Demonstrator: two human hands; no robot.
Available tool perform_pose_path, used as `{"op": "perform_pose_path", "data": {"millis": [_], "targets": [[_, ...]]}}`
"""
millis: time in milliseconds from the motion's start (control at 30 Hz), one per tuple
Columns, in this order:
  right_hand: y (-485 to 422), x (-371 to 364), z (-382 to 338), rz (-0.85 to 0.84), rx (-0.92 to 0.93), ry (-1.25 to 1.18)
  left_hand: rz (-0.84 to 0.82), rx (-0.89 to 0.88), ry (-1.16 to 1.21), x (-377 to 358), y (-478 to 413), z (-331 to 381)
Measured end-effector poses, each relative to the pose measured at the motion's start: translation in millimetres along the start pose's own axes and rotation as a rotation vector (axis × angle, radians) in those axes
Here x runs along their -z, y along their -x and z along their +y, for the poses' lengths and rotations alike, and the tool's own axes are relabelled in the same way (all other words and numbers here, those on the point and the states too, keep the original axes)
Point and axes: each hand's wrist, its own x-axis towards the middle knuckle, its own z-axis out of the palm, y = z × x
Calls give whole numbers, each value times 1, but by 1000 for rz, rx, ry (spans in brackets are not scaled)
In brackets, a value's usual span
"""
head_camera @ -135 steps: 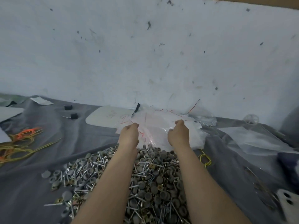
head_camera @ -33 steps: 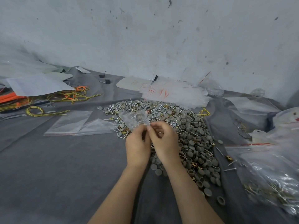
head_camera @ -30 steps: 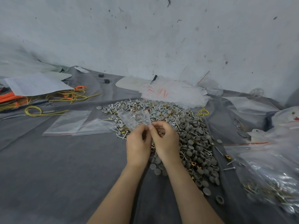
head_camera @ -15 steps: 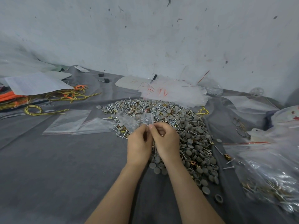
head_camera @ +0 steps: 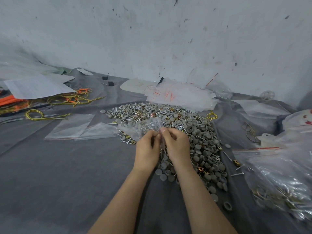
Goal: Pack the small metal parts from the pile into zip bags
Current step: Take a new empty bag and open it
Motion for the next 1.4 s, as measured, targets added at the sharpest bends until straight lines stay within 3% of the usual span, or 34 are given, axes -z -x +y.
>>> {"op": "perform_pose_path", "data": {"millis": [133,300,667,867,1033,1100,1200,1267,1333,1400], "targets": [[3,-2,-2,-31,71,79,53,25,-4,1,1,1],[4,-2,-3,48,128,242,128,-28,-92,-1,2,4],[5,-10,-4,59,114,334,202,-108,-194,-4,3,5],[-3,8,6,84,20,484,363,-45,-126,9,-1,4],[5,-1,-10,139,121,201,332,-138,-255,5,1,5],[6,-3,-16,57,158,81,313,-198,-324,7,0,4],[7,-8,-22,-190,14,-57,260,-382,-400,8,4,9],[3,-5,-23,-271,-166,-385,220,-510,-404,6,6,10],[-3,5,-21,-260,-313,-806,226,-462,-305,1,6,12],[-6,15,-20,-252,-389,-1083,283,-220,-47,0,3,15]]}}
